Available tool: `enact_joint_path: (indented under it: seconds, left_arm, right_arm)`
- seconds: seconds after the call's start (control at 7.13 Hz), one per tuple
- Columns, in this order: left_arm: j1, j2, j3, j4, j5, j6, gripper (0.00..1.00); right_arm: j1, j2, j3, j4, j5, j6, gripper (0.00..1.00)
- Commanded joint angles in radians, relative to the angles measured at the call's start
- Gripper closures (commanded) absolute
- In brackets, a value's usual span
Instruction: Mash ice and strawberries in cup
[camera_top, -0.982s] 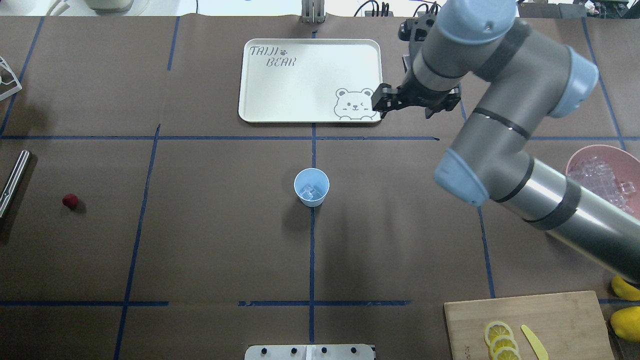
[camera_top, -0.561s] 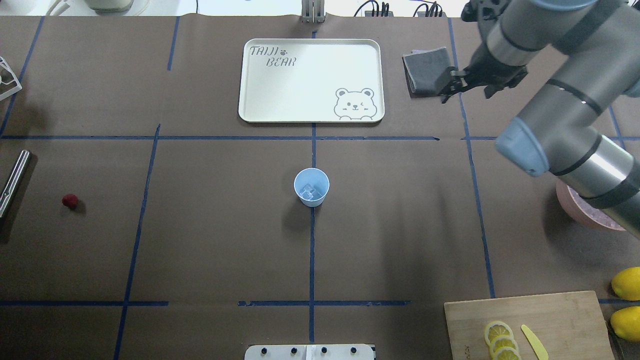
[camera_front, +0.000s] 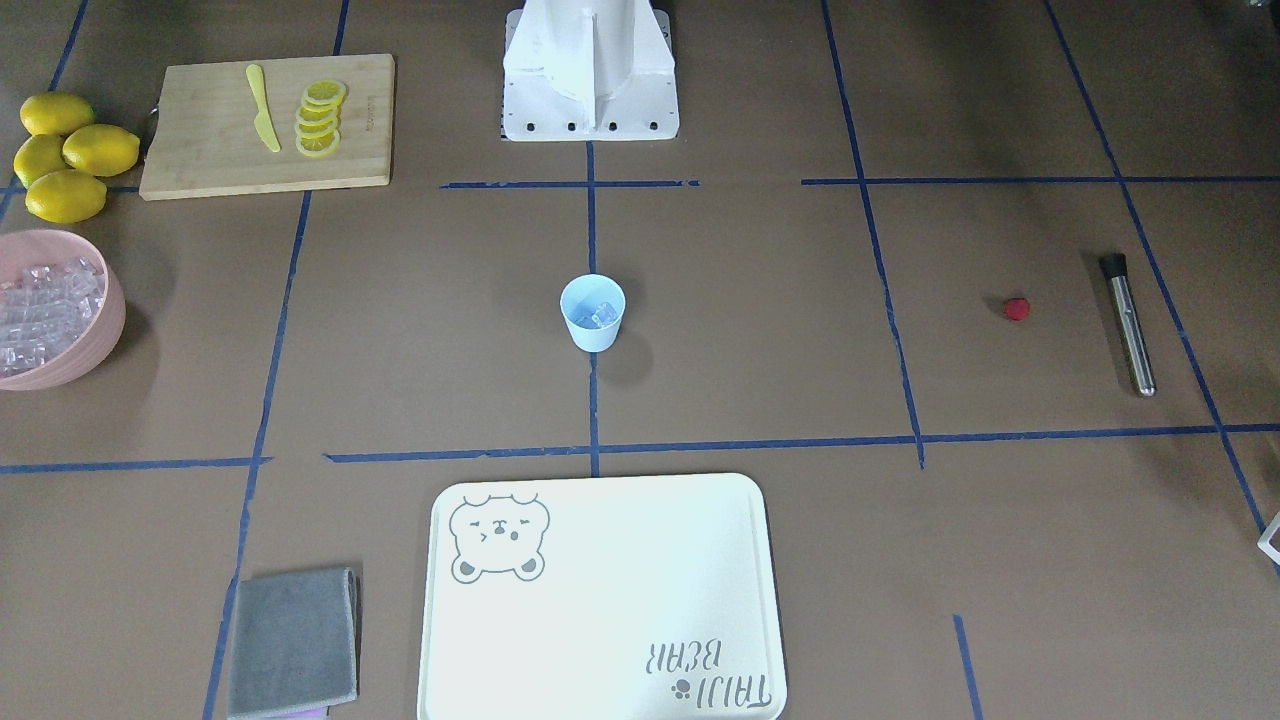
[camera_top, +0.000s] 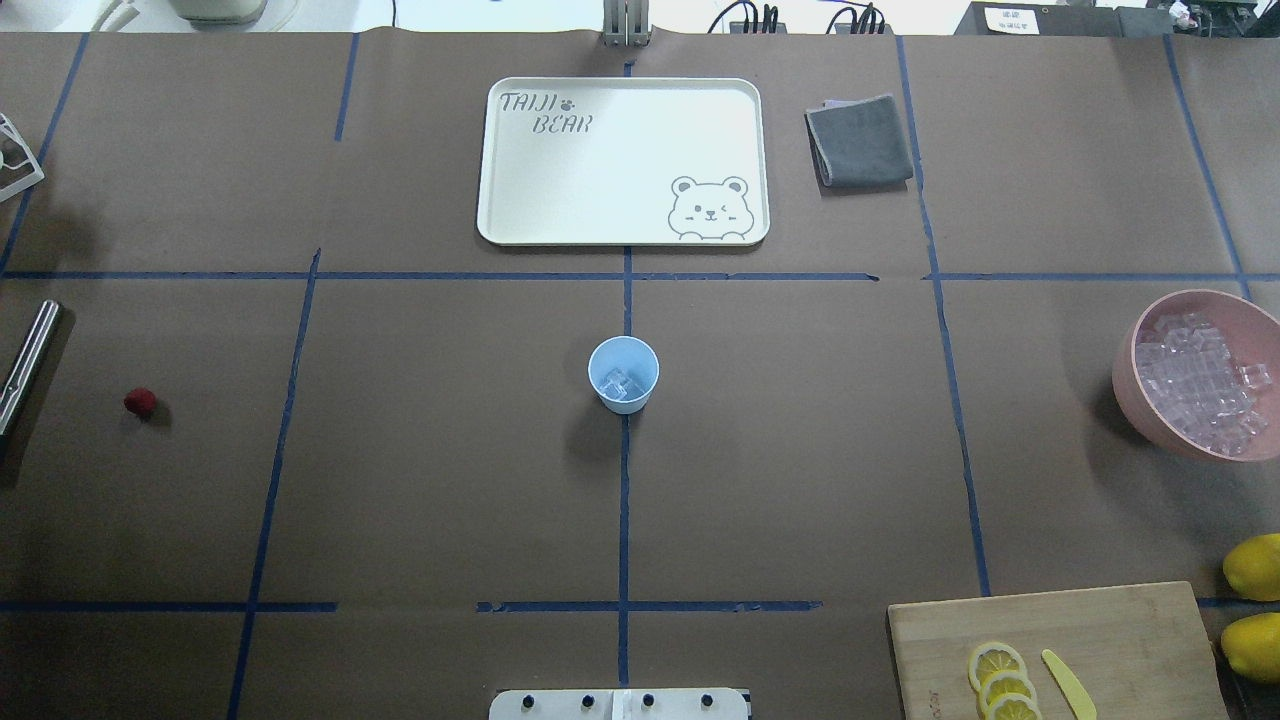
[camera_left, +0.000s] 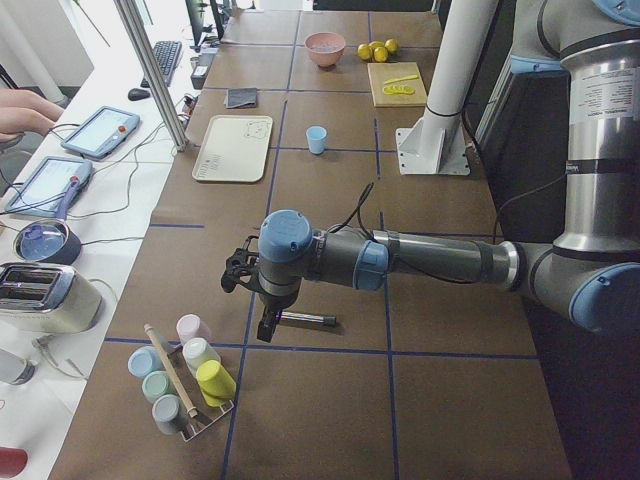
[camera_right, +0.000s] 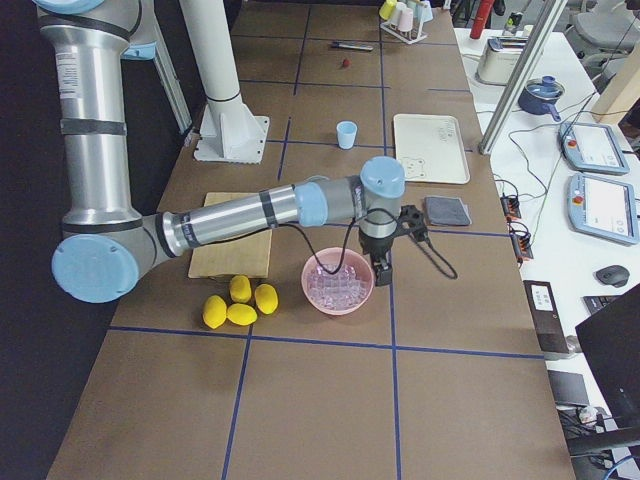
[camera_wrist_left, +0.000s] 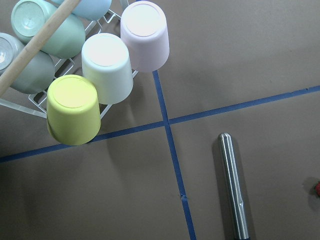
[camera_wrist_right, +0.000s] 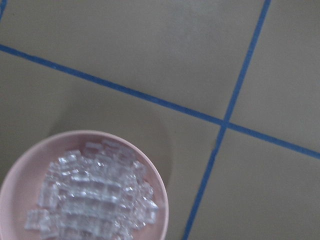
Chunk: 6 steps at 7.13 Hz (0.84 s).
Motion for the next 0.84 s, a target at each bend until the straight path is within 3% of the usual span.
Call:
enact_joint_path:
  seconds: [0.0, 0.14, 0.28, 0.56, 0.7]
  left_arm:
    - [0.002, -0.001, 0.001, -0.006, 0.000, 0.000, 0.00]
    - [0.005, 0.001, -0.018, -0.022, -0.001, -0.001, 0.00]
    - [0.113, -0.004, -0.050, -0.012, 0.003, -0.018, 0.00]
    - [0.255, 0.004, -0.097, -0.044, 0.011, -0.435, 0.00]
    - [0.337, 0.021, -0.095, -0.114, 0.061, -0.546, 0.00]
  right_arm:
    - [0.137, -0.143, 0.003, 0.001, 0.040, -0.059, 0.01]
    - [0.152, -0.141, 0.024, 0.003, 0.045, -0.018, 0.01]
    - [0.149, -0.132, 0.032, 0.006, 0.042, 0.039, 0.01]
    - [0.139, -0.130, 0.029, 0.035, 0.042, 0.053, 0.01]
    - [0.139, -0.130, 0.029, 0.041, 0.042, 0.051, 0.01]
